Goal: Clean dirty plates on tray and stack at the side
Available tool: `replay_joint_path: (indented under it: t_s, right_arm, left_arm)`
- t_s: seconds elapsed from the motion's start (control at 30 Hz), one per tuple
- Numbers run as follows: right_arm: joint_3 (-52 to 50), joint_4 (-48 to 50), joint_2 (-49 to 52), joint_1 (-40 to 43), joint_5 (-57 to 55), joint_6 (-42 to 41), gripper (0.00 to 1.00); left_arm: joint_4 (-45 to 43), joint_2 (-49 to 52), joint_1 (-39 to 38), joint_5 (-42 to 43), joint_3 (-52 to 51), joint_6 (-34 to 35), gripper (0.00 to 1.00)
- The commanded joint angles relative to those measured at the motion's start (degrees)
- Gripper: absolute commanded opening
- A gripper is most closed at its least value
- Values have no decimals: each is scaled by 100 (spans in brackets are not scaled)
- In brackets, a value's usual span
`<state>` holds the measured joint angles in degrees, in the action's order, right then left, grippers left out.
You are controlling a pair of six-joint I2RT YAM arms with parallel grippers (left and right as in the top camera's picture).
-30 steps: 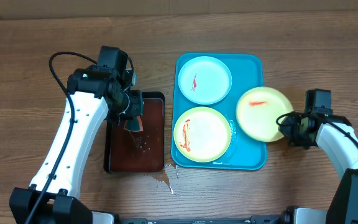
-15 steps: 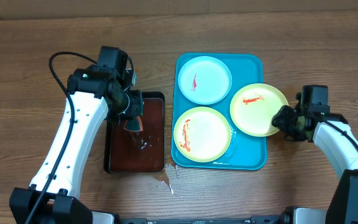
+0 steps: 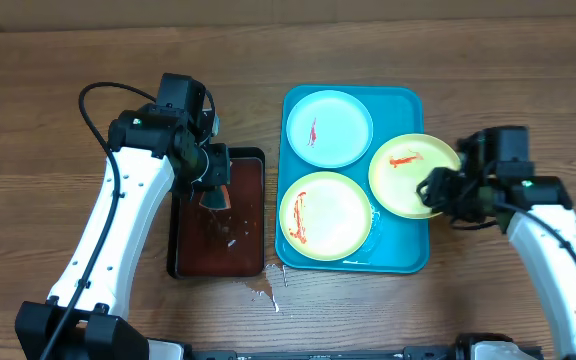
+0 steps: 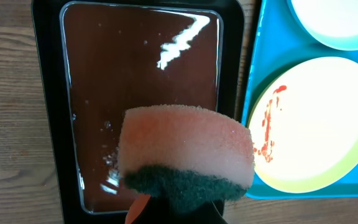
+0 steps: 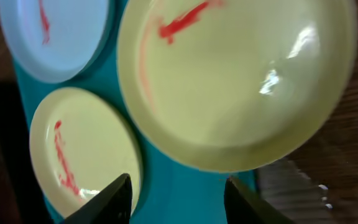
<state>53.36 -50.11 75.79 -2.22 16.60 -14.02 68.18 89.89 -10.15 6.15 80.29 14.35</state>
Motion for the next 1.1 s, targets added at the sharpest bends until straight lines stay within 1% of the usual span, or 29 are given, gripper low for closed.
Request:
replay_joint_path:
  t_s: [0.0, 0.13, 0.3, 0.37, 0.4, 0.47, 0.57, 0.6, 0.63, 0.77, 0.9, 1.0, 1.07]
  right_arm:
    - [81, 7, 114, -699, -190, 142, 50]
    - [-138, 385, 553, -1386, -890, -170, 52]
    - [-260, 1021, 1331, -1784, -953, -225, 52]
    - [-260, 1217, 1652, -1803, -879, -234, 48]
    - [-258, 1290, 1797, -1803, -780, -227, 44]
    - [-260, 1342, 2015, -1803, -756, -229, 30]
    - [-260, 1346, 2201, -1803, -756, -229, 19]
    - [-260, 1346, 2225, -1803, -756, -229, 10]
    - [-260, 1346, 2229, -1803, -756, -229, 5]
    - [-260, 1349, 2227, -1803, -758, -229, 4]
    - [-258, 1349, 2227, -1803, -756, -232, 4]
    - [-260, 1346, 2227, -1803, -758, -229, 4]
    - [-260, 1344, 2227, -1803, -756, -229, 4]
  left_arm:
    - [-13, -74, -39, -37, 129, -146, 4]
    - [-2, -74, -39, -37, 129, -146, 4]
    - [13, -74, -39, -35, 129, -122, 4]
    - [37, -74, -39, -35, 129, -103, 4]
    - [42, -74, -39, -33, 129, -103, 4]
    - [55, -74, -42, -35, 129, -103, 4]
    - [50, -74, -44, -26, 129, 37, 4]
    - [24, -74, -48, 17, 129, 127, 4]
    - [-20, -74, -72, 105, 129, 155, 4]
    - [-295, -68, -297, 313, 129, 431, 4]
    - [-811, 55, -835, 306, 129, 765, 4]
    - [-1250, 348, -1272, 352, 129, 1338, 4]
    - [-1552, 627, -1539, 444, 129, 1574, 4]
